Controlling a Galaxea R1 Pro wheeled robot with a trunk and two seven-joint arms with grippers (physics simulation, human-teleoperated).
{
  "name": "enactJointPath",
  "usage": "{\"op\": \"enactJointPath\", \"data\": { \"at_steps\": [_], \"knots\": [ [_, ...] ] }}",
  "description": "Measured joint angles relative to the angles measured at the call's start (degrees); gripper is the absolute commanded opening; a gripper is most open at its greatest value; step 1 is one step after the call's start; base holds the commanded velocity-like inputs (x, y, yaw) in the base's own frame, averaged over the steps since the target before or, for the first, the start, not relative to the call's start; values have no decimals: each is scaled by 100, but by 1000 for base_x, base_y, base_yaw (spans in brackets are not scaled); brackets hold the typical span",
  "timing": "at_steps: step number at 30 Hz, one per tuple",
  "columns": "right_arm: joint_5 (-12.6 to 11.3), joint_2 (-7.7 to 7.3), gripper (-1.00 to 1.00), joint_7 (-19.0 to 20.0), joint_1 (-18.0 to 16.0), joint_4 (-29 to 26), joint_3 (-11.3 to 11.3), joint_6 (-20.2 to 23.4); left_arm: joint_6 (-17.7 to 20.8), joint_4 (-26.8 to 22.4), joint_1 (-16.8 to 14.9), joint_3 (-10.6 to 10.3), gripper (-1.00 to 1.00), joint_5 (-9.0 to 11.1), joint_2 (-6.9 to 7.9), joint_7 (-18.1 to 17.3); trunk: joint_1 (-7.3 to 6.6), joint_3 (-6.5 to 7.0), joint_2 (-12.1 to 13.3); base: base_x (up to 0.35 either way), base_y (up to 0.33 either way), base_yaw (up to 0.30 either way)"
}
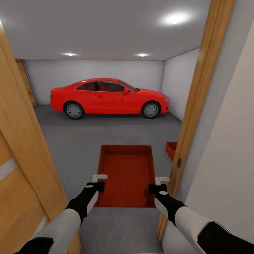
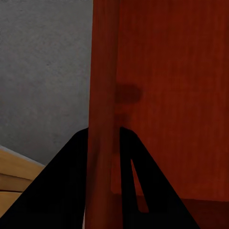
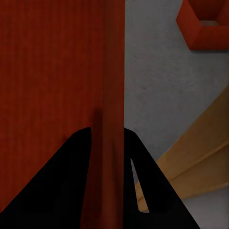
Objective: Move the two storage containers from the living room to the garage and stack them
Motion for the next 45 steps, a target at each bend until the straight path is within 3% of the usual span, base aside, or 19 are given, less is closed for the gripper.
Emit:
{"op": "enactJointPath", "data": {
  "at_steps": [45],
  "knots": [
    [2,-1,-100,0,-1,3,9,21,-7,29,-2,-12,-100,24,1,13,0,1,0,24,50,0]
  ]
}}
